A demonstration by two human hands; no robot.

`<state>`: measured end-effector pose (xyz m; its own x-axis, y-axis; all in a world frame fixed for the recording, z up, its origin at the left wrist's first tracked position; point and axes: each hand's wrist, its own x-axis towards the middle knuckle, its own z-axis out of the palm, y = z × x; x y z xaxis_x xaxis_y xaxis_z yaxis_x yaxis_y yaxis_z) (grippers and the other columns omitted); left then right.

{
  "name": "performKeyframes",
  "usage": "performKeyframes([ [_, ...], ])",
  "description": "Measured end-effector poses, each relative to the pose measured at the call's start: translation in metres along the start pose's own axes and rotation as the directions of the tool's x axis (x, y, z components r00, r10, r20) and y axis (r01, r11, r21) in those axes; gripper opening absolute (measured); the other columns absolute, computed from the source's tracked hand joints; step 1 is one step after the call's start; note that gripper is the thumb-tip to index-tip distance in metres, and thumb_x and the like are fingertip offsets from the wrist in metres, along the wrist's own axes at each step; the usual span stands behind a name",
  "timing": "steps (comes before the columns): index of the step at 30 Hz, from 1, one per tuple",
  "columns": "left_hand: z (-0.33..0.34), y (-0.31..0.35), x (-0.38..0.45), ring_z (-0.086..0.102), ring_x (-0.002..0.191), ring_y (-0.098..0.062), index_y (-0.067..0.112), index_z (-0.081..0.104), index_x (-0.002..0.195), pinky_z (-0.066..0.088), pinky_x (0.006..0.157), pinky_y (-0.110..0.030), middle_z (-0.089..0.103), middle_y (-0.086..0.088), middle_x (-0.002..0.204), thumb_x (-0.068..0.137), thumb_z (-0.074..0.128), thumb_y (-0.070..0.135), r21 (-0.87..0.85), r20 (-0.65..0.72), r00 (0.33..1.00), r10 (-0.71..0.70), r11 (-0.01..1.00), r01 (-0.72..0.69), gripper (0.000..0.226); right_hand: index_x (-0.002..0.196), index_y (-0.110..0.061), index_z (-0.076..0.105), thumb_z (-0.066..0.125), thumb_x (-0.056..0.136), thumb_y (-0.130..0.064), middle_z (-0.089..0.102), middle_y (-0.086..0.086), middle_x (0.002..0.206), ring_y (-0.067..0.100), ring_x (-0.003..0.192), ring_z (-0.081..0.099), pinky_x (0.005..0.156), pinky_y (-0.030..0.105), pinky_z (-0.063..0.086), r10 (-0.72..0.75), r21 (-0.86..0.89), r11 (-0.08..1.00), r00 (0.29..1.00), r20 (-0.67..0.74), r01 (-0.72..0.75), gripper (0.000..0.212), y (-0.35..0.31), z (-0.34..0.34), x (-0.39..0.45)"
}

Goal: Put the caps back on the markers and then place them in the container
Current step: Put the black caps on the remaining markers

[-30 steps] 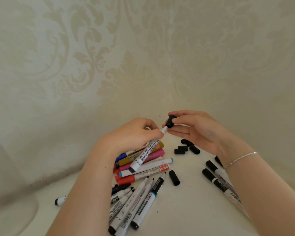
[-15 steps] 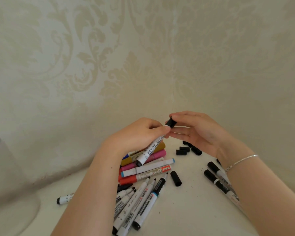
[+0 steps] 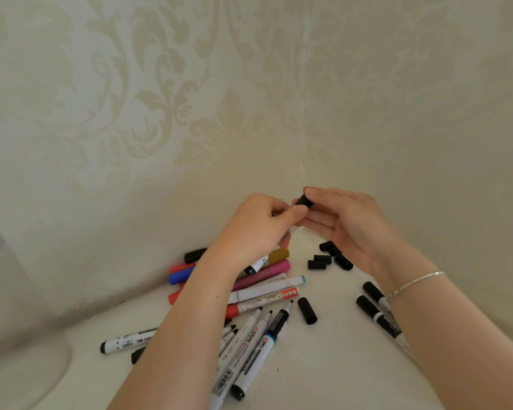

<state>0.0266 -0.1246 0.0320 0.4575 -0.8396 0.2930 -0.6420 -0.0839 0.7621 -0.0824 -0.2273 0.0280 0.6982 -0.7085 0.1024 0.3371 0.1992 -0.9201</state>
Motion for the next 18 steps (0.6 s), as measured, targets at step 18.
performKeyframes([
  [18, 0.003, -0.003, -0.004, 0.053, 0.055, 0.002, 0.015, 0.075, 0.079, 0.039, 0.057, -0.021, 0.071, 0.008, 0.067, 0.082, 0.068, 0.046, 0.519, 0.358, 0.876, -0.323, 0.849, 0.101, 0.033, 0.085, -0.006, 0.073, 0.072, 0.081, -0.009, 0.074, 0.013, 0.085, 0.023, 0.078, 0.07, 0.068, 0.029, 0.058, 0.134, -0.868, 0.479, 0.988, -0.074, -0.13, 0.005, -0.009, -0.023, 0.004],
])
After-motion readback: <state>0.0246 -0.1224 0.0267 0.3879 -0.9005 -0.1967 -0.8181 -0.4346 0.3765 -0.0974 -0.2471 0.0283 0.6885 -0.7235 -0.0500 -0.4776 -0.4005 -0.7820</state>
